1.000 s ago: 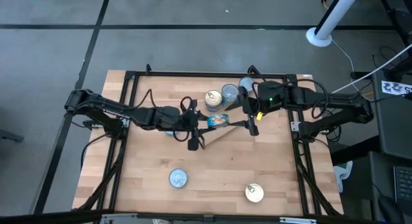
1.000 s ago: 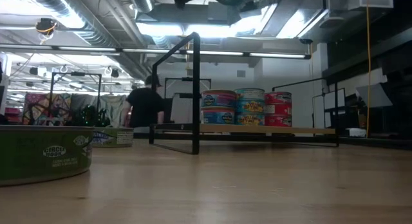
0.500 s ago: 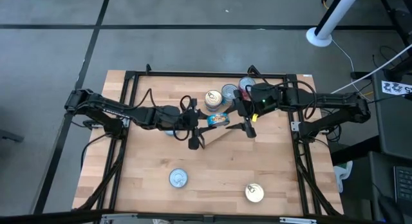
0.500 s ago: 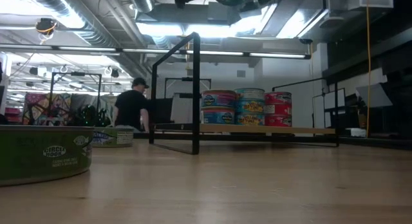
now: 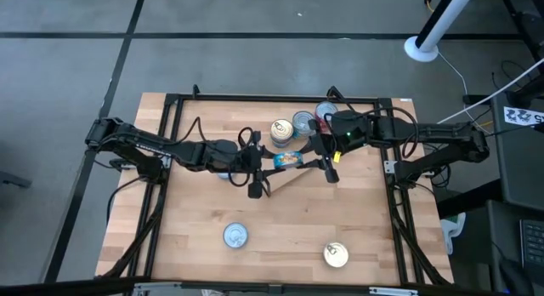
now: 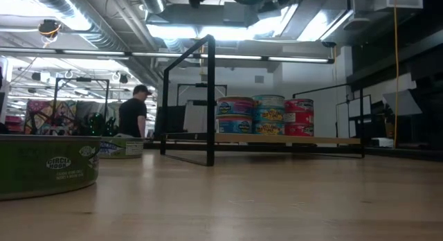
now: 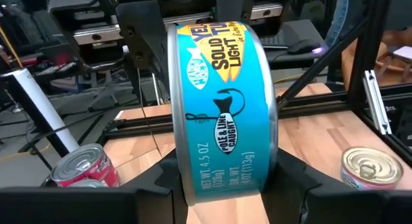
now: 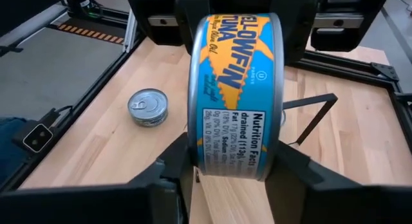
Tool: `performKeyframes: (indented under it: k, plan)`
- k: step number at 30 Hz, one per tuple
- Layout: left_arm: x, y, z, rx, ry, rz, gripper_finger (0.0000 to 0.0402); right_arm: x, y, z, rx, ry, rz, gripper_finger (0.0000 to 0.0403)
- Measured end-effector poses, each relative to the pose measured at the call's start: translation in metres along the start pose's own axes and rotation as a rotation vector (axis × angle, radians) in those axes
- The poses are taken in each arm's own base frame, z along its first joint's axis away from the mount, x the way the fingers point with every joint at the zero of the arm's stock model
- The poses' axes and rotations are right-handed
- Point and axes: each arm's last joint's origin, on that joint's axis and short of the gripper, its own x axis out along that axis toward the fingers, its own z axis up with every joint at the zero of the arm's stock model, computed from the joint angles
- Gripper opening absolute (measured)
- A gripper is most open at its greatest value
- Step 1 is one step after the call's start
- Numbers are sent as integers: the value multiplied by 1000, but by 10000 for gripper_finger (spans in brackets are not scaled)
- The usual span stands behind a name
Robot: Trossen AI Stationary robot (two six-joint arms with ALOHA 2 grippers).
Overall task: Stack canned seafood by type on shelf
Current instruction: Stack the light blue tuna can on top of the light blue tuna can on the shelf
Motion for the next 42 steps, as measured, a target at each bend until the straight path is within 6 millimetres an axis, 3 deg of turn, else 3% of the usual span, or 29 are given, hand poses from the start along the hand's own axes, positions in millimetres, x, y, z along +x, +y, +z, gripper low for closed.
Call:
performKeyframes:
  k: [13, 19, 29, 34, 42]
  plan:
    - [0, 1, 1, -88, -5, 18, 235, -1, -1, -8, 23, 97, -68, 143]
    - [0, 5, 0, -39, 7, 45, 236, -3, -1, -19, -34, 237, -180, 138]
    - [1, 10, -1, -67, 3, 46, 234, -13, -17, -31, -196, 530, -673, 143]
    - [1, 10, -1, -67, 3, 47, 236, -10, -29, -38, -207, 591, -693, 143]
    - [1, 9, -6, -55, 56, 41, 237, 14, -53, -58, -289, 780, -697, 144]
